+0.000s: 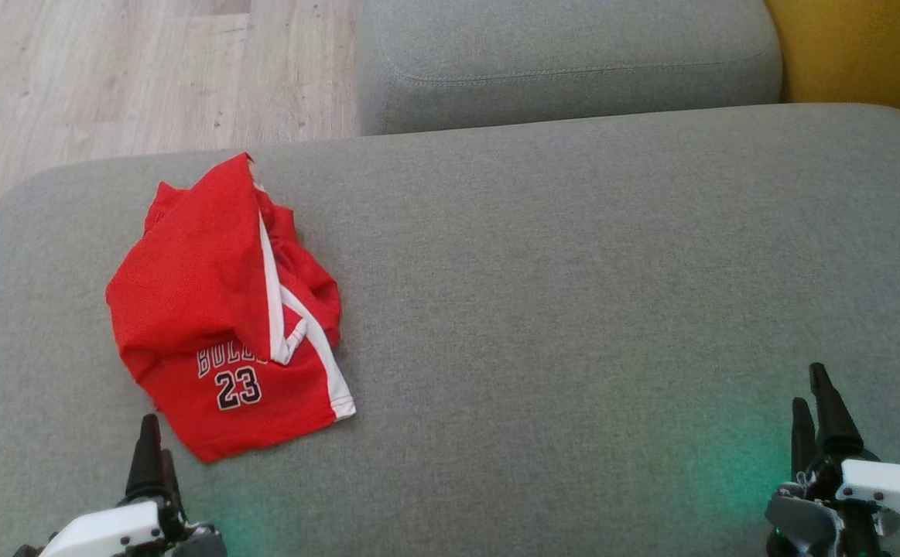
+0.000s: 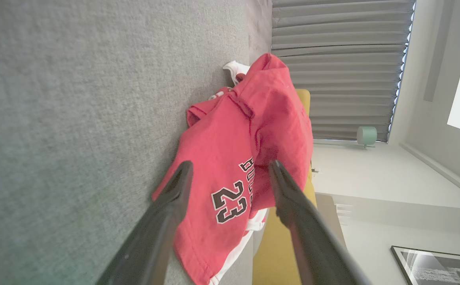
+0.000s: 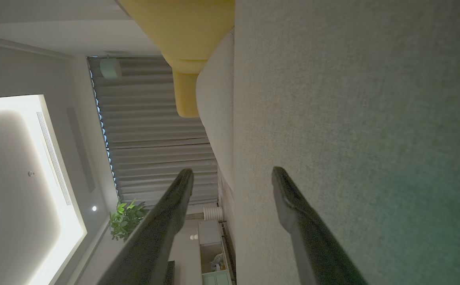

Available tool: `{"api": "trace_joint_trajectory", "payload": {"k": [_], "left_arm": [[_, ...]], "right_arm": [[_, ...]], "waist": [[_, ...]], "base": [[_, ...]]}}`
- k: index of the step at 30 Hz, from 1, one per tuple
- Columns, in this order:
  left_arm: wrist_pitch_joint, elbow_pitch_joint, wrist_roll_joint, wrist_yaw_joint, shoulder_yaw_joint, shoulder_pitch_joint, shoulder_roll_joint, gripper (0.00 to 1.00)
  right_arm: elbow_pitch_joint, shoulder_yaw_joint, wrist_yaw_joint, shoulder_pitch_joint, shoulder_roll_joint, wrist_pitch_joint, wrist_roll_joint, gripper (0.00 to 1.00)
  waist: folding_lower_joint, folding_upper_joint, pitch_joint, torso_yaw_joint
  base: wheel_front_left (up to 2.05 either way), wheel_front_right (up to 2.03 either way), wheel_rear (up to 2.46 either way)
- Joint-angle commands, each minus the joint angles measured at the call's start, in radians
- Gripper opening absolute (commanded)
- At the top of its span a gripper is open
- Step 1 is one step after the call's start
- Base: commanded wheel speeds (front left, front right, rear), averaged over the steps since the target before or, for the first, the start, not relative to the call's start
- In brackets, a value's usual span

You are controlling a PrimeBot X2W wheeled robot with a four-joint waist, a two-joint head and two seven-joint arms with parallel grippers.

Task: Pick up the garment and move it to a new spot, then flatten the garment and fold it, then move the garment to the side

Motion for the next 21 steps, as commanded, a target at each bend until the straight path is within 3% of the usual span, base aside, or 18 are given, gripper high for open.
{"api": "trace_joint_trajectory", "payload": {"k": [1, 15, 21], "left_arm": [[-0.008, -0.038, 0.017, -0.001, 0.000, -0.040, 0.005, 1.00], [-0.049, -0.061, 0.083, -0.002, 0.028, -0.048, 0.006, 1.00], [-0.070, -0.085, 0.157, 0.003, 0.055, -0.061, 0.007, 1.00]], "right_arm": [[-0.041, 0.004, 0.000, -0.045, -0.005, -0.014, -0.014, 1.00], [-0.086, 0.014, 0.001, -0.053, -0.006, -0.055, -0.168, 1.00], [-0.128, 0.010, 0.001, -0.067, -0.007, -0.075, -0.297, 1.00]], "waist": [[0.0000, 0.0000, 0.000, 0.001], [0.0000, 0.0000, 0.002, 0.004], [0.0000, 0.0000, 0.010, -0.004]], "base": [[0.00, 0.00, 0.00], [0.00, 0.00, 0.00], [0.00, 0.00, 0.00]]}}
